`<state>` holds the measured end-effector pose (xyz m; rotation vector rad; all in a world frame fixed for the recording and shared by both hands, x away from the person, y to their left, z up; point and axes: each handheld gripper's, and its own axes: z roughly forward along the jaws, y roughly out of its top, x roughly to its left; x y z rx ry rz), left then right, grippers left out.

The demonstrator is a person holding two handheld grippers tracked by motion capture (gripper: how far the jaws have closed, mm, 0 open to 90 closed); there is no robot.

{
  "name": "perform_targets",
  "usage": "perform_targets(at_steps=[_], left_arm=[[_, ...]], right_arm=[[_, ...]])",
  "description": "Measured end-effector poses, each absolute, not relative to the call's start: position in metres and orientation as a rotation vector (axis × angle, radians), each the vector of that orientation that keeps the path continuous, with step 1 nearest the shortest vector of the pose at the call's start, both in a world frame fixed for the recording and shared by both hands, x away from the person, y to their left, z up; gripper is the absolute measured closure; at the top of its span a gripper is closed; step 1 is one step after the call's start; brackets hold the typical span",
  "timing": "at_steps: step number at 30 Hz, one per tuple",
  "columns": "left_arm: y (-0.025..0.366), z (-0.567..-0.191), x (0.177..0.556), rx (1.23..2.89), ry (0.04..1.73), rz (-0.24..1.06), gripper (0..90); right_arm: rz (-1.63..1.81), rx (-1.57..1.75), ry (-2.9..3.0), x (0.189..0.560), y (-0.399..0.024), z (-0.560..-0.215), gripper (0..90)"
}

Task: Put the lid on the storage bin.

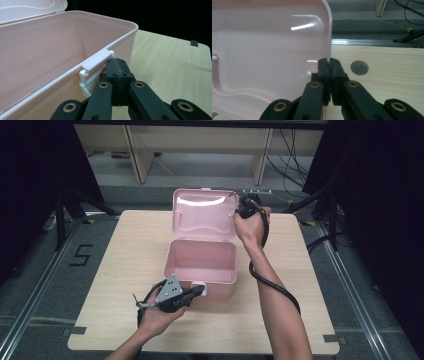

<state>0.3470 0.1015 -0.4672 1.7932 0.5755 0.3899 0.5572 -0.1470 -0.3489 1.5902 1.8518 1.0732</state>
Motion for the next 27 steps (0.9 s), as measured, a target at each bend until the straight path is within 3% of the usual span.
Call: perform_targets(at_steps=[27], left_arm=[[0.101, -0.467, 0.347, 1.791, 0.58, 0.389, 90.0]], right_arm=[[1.108, 1.544, 1.809, 0.538, -0.144, -0.344, 89.7]])
